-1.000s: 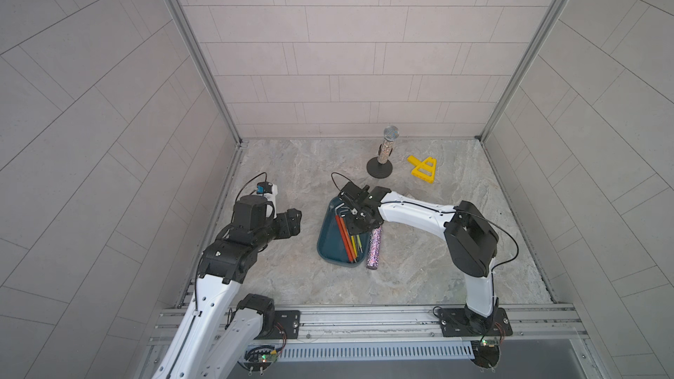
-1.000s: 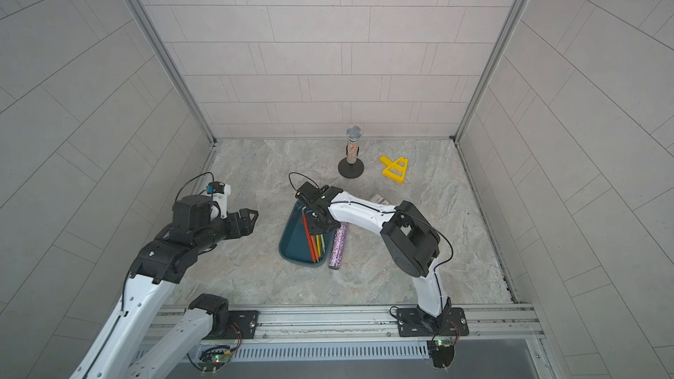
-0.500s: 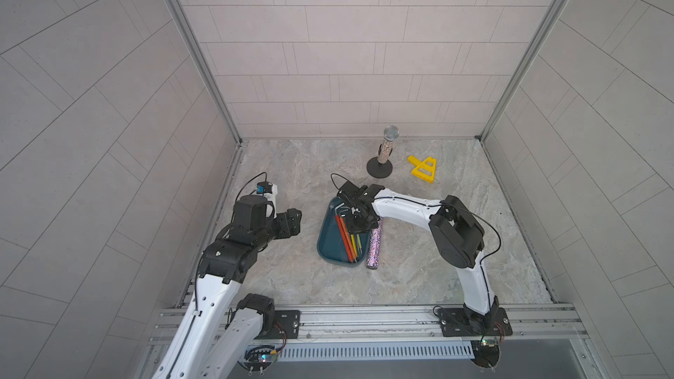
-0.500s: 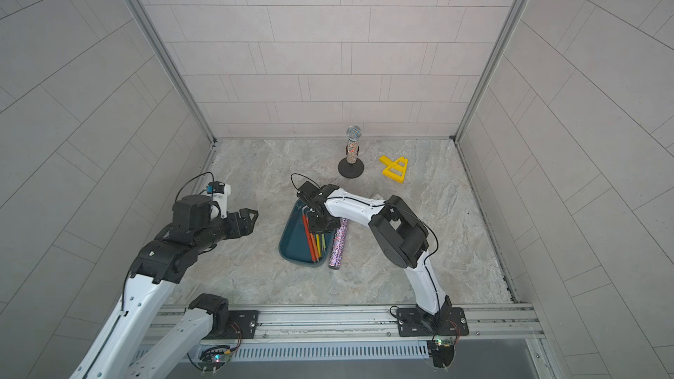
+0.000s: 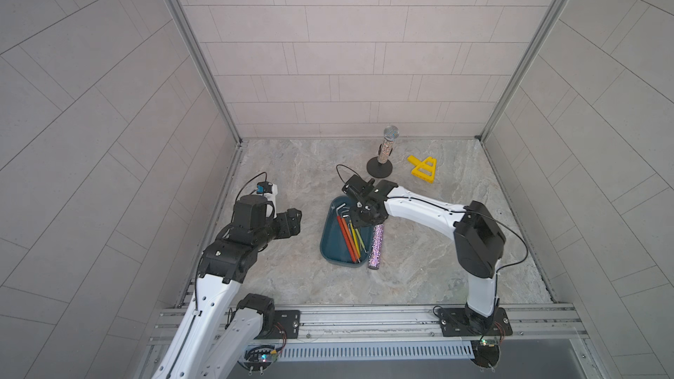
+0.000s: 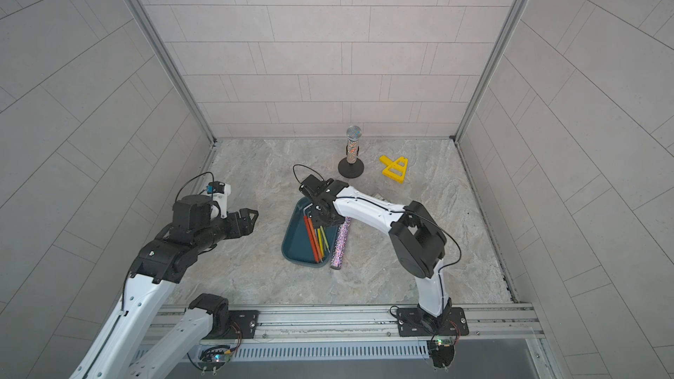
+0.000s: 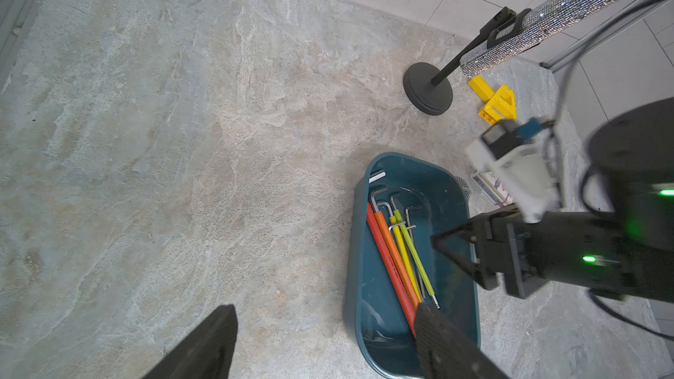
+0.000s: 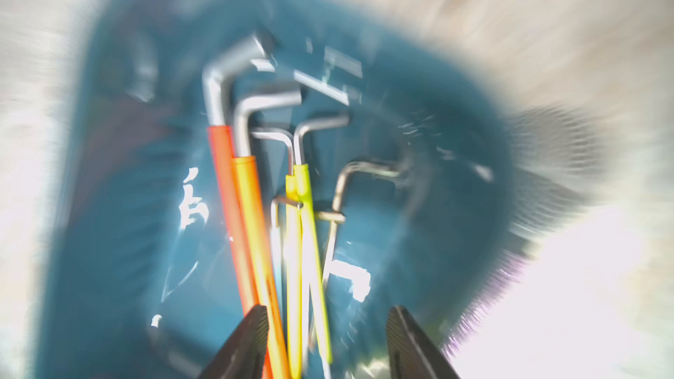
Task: Put the hex key on the desktop into the storage box
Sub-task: Reset both arms
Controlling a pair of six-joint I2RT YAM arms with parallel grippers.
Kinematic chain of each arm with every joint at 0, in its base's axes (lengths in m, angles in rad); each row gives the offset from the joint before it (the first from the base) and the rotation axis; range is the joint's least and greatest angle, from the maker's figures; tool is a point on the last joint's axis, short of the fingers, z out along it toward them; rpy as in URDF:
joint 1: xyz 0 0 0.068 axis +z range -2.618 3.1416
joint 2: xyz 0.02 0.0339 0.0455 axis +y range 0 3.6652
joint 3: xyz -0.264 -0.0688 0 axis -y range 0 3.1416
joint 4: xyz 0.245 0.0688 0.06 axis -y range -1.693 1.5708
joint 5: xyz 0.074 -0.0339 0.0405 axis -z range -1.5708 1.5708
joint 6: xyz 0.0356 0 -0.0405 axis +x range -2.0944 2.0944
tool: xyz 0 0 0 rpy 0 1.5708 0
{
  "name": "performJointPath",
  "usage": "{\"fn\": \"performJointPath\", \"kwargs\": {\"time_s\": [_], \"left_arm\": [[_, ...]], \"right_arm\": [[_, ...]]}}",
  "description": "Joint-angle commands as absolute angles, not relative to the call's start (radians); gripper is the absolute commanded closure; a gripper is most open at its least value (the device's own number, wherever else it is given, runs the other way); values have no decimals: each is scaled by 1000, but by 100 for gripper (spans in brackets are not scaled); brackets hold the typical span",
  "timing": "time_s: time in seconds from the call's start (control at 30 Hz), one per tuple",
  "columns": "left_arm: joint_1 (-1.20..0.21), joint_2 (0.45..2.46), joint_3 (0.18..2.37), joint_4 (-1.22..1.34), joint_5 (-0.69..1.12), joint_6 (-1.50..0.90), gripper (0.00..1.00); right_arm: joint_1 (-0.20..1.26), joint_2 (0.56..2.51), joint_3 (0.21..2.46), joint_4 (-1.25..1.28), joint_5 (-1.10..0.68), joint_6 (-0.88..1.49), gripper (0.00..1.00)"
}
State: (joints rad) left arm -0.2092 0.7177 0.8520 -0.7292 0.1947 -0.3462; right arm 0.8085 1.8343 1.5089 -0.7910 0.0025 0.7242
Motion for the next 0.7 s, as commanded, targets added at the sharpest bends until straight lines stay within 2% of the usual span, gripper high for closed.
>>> {"fn": "performJointPath", "kwargs": {"time_s": [0.0, 0.1, 0.17, 0.37, 0.47, 0.57, 0.67], "left_arm": [[-204, 713, 848, -719, 188, -335, 16], [-204, 711, 852, -724, 180, -336, 11], [-205, 713, 861, -733, 167, -336, 0], [-206, 719, 859, -686, 147, -365, 0], [-212, 753, 861, -669, 32, -426, 0], [-218, 839, 882, -690, -159, -509, 0], [-218, 893, 873, -659, -300, -540, 0]], "right_arm": [[807, 1617, 1444, -803, 193, 684, 2], [792, 1442, 1341, -772, 302, 669, 0], [771, 1332, 1263, -754, 372, 660, 0], [608, 1035, 995, -662, 523, 654, 0], [507, 961, 902, -618, 644, 653, 0], [406, 929, 769, -394, 653, 497, 0], [327, 923, 565, -5, 626, 314, 0]]}}
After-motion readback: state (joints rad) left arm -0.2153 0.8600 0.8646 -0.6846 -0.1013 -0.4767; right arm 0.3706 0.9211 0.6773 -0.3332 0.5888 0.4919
